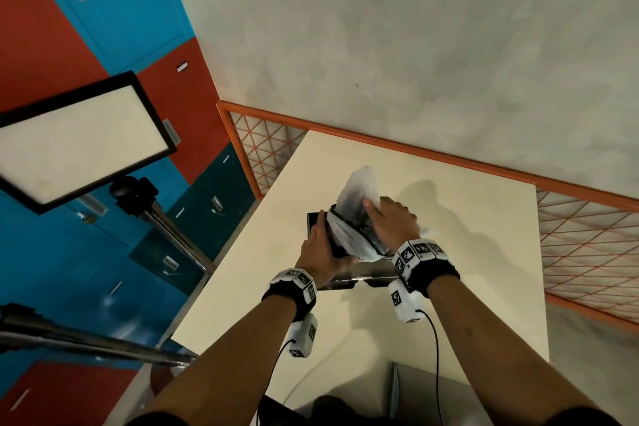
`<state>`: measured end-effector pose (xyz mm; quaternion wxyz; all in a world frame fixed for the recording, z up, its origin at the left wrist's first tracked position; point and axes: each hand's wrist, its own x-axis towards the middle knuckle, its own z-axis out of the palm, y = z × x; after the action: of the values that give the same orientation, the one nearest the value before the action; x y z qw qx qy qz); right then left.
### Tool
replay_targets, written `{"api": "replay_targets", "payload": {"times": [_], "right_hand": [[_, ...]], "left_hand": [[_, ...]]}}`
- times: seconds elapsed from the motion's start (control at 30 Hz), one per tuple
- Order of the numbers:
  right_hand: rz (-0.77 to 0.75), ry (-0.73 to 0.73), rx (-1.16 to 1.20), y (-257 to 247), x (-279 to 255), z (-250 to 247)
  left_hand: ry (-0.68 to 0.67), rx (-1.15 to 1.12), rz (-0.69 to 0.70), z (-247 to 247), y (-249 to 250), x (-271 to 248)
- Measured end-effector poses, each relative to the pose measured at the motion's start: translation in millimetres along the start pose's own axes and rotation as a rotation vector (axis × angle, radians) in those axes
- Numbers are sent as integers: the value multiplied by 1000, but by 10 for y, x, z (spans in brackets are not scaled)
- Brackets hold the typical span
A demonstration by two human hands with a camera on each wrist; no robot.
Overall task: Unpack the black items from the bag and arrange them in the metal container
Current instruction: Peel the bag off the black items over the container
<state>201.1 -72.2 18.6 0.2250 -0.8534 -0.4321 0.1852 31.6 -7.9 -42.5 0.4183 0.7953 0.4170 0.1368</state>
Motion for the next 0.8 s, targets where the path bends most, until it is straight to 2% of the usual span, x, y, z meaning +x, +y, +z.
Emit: {"api": "replay_targets", "payload": {"times": [0.13, 0.23, 0.3, 0.43, 0.63, 0.73, 0.8], "right_hand": [[-137, -6, 362, -187, -144, -202], [-146, 49, 561, -291, -190, -244], [-141, 43, 588, -298, -171, -229], [-153, -64, 284, -155, -58, -114], [-200, -71, 44, 52, 5, -30], [-183, -13, -277, 165, 1, -54], [-81, 66, -306, 196, -76, -96]], "left_hand": [[38, -39, 6, 35, -65, 40], [45, -41, 14, 33, -50, 39], [40, -32, 21, 45, -62, 43], [-26, 66, 7, 84, -105, 85], [-52, 170, 7, 114, -143, 114], [-37, 245, 74, 150, -180, 119], [-20, 272, 71, 169, -185, 118]]}}
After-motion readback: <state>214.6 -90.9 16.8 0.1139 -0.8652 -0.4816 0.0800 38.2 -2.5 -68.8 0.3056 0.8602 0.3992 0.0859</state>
